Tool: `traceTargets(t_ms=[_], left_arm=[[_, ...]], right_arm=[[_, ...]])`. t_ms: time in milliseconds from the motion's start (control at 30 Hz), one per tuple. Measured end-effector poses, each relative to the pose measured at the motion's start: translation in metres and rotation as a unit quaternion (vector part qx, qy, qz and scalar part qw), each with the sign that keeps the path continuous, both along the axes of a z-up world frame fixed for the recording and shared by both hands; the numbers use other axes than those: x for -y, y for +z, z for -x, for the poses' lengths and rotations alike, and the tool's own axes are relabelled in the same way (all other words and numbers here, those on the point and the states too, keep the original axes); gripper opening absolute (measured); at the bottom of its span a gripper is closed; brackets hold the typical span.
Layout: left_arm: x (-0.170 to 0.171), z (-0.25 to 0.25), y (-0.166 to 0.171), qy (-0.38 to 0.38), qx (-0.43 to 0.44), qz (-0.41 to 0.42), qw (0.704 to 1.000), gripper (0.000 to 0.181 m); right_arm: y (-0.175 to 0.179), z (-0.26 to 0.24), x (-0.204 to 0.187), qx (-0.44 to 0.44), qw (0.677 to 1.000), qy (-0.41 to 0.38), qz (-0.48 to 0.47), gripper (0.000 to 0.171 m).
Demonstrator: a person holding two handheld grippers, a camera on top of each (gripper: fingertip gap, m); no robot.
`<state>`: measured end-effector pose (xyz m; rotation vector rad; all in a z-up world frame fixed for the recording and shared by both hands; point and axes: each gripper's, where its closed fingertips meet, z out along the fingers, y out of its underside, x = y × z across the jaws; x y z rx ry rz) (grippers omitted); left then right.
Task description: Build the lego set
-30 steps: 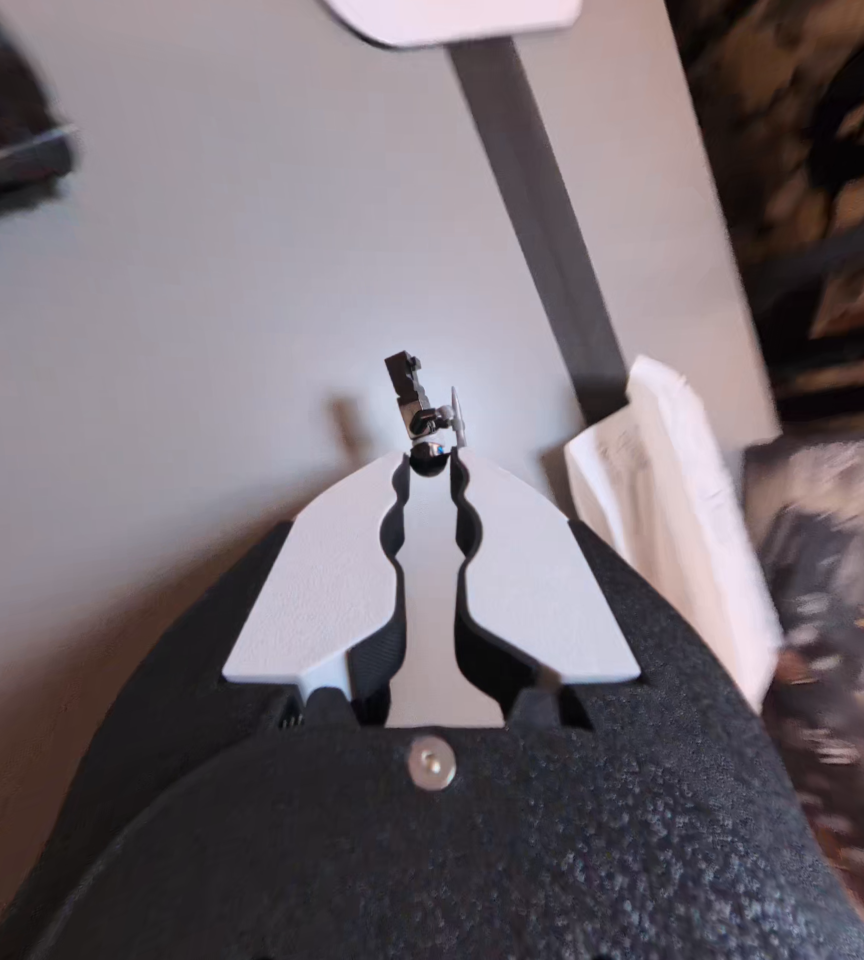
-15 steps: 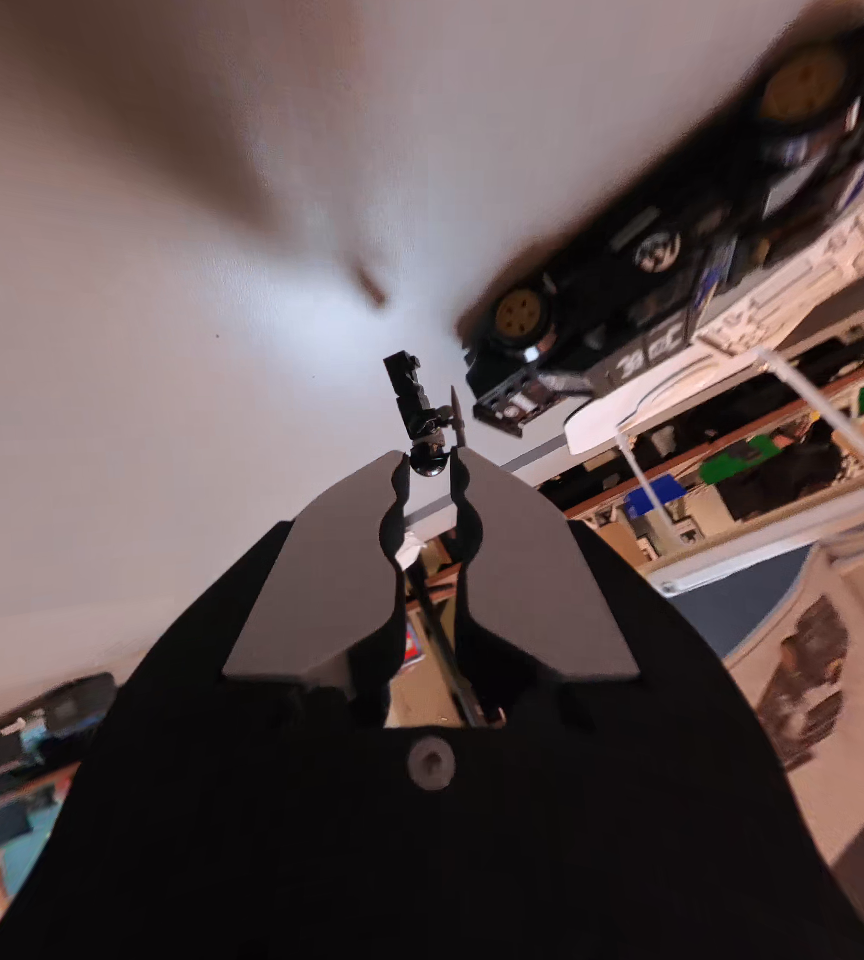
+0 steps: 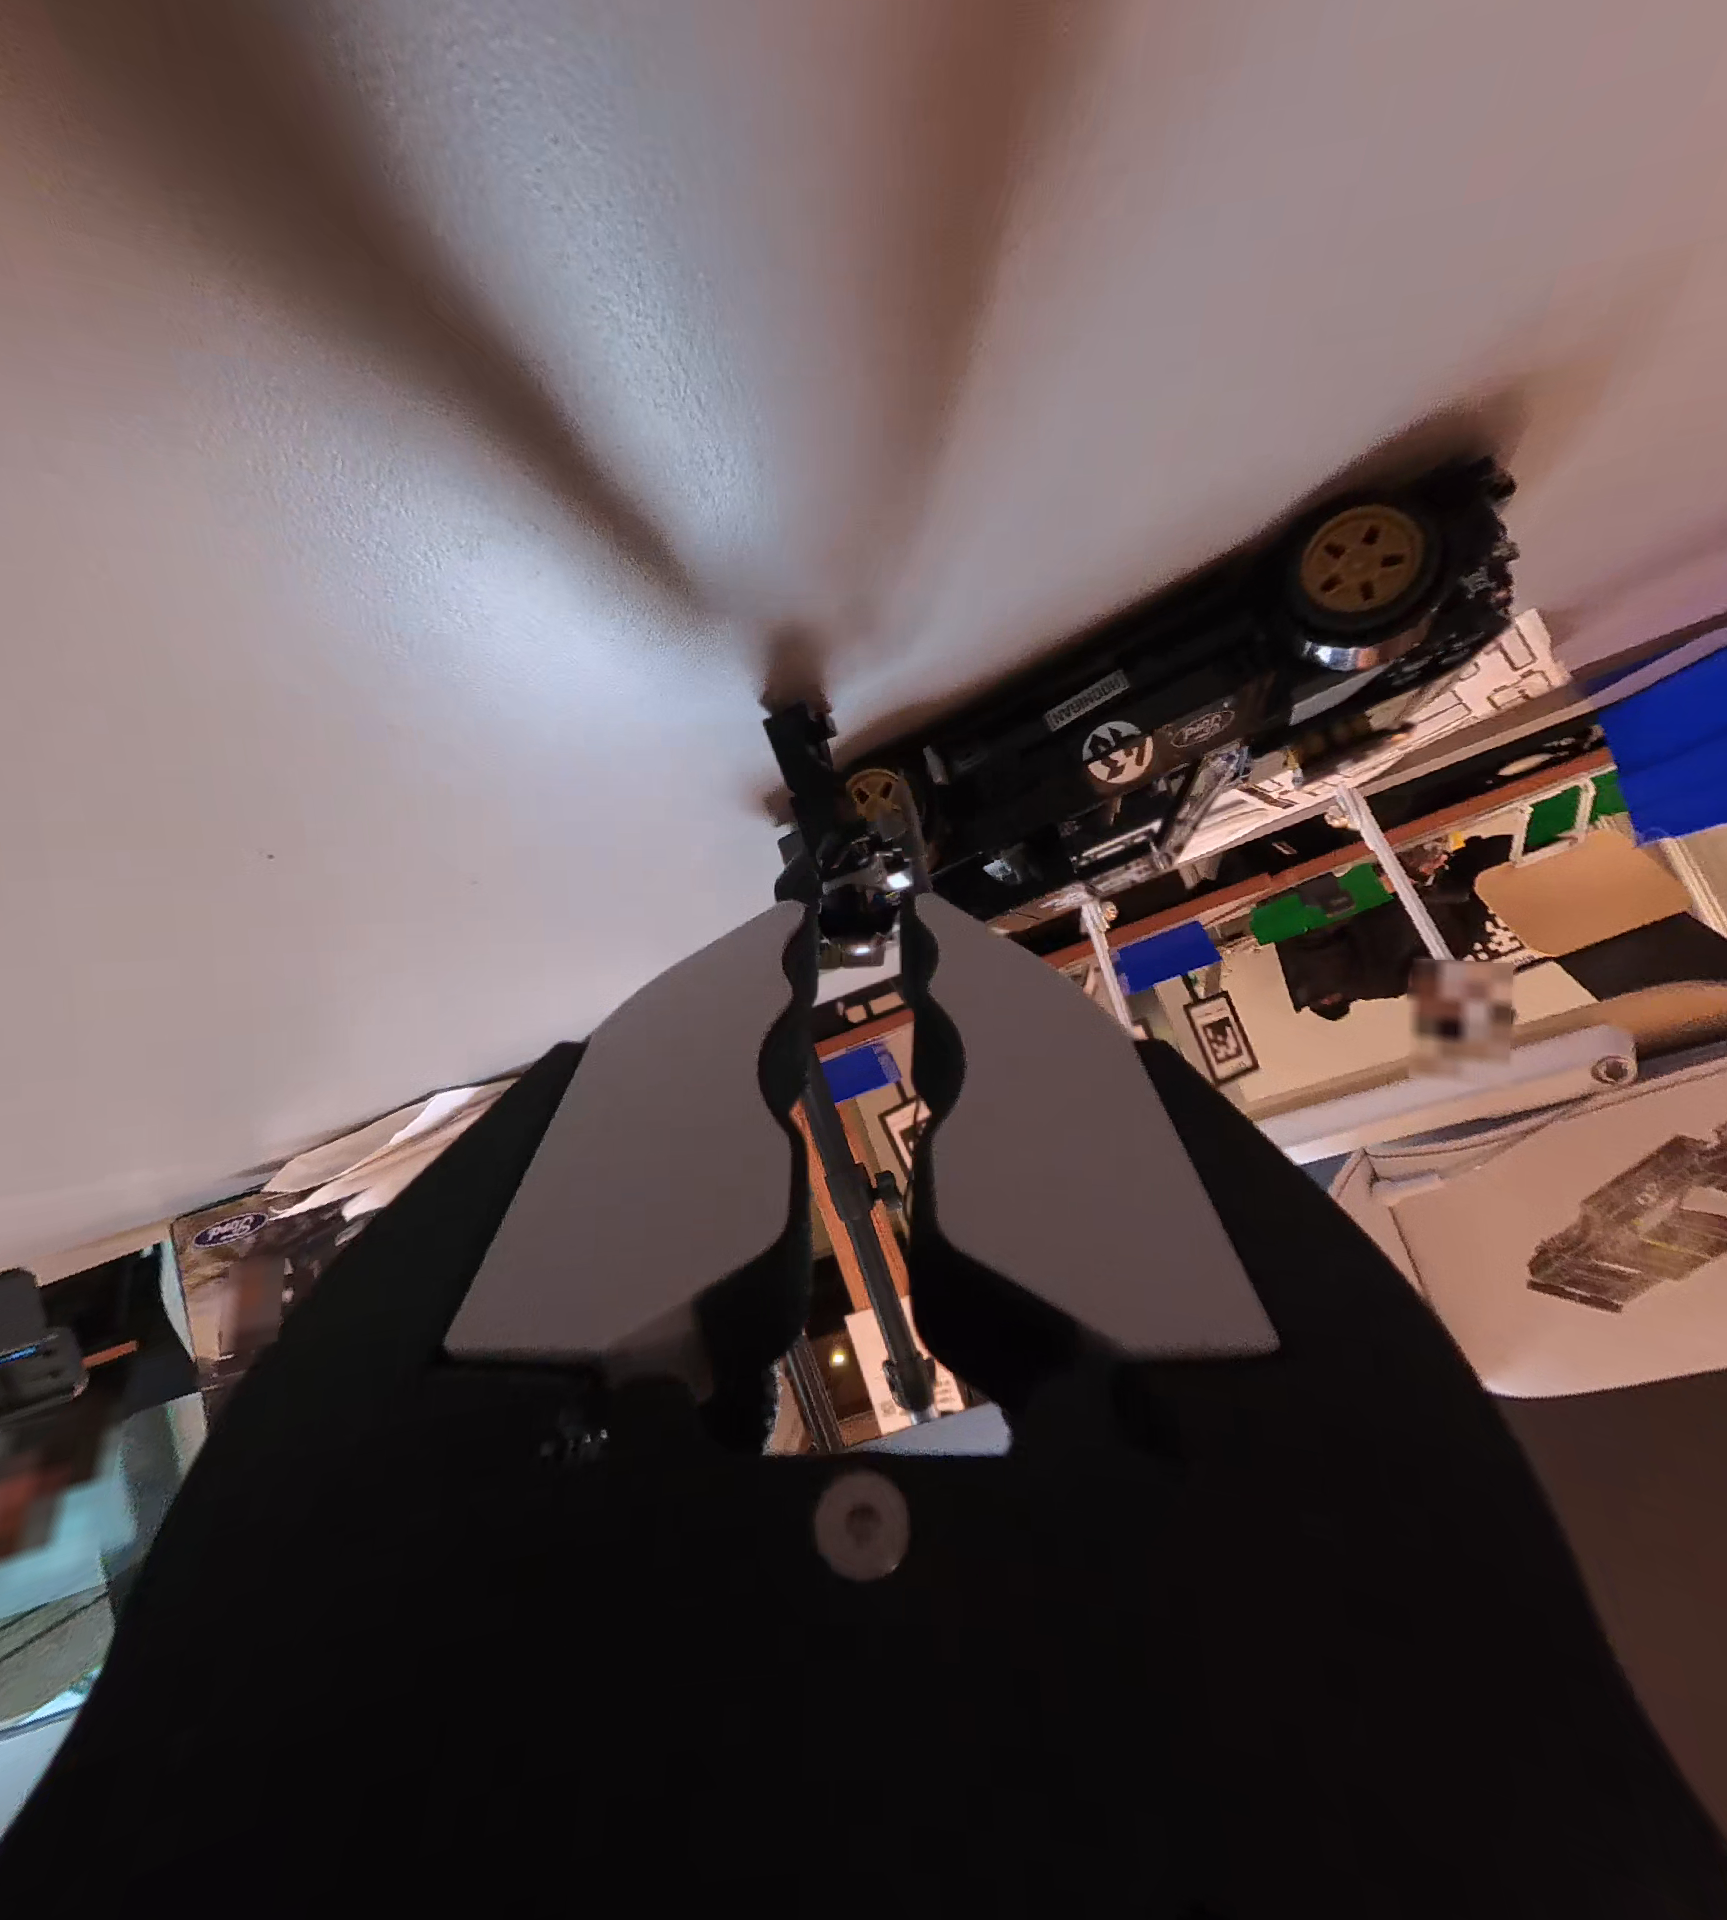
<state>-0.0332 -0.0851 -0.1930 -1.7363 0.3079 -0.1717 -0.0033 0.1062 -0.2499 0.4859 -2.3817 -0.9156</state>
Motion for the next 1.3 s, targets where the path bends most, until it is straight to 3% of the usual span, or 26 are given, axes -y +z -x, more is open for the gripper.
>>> traceTargets(t_ms=[267,400,467,567,667,767,900,1100,1200,1300], left_arm=[[-0.005,0.005,-0.002,0.019,0.001,0.013,1.000,0.012],[-0.013,0.009,0.001,0.016,0.018,0.027,0.999,0.025],[-0.020,0.010,0.001,0.003,0.018,0.047,0.999,0.031],[-0.034,0.018,-0.004,0.000,-0.020,0.089,0.996,0.041],[-0.060,0.028,-0.006,-0.002,-0.059,0.113,0.992,0.046],[-0.098,0.041,-0.022,-0.003,-0.074,0.162,0.984,0.060],[-0.134,0.061,-0.060,-0.015,-0.086,0.230,0.969,0.081],[-0.157,0.068,-0.074,-0.050,-0.090,0.255,0.961,0.095],[-0.163,0.060,-0.079,-0.077,-0.105,0.271,0.954,0.094],[-0.169,0.058,-0.087,-0.087,-0.136,0.287,0.944,0.088]], right_arm=[[0.004,-0.002,0.009,-0.037,0.997,-0.014,0.061,0.023],[0.018,-0.005,0.009,-0.092,0.980,-0.082,0.155,0.027],[0.023,-0.010,0.012,-0.130,0.944,-0.160,0.259,0.027],[0.017,-0.021,0.023,-0.163,0.836,-0.291,0.435,0.029],[0.008,-0.017,0.042,-0.173,0.737,-0.345,0.555,0.030],[0.006,0.000,0.054,-0.180,0.678,-0.354,0.618,0.030],[-0.008,0.020,0.051,-0.154,0.690,-0.343,0.618,0.036],[-0.027,0.025,0.052,-0.084,0.709,-0.346,0.608,0.030],[-0.027,0.024,0.050,-0.076,0.692,-0.344,0.630,0.022],[-0.021,0.017,0.044,-0.078,0.650,-0.346,0.672,0.022]])
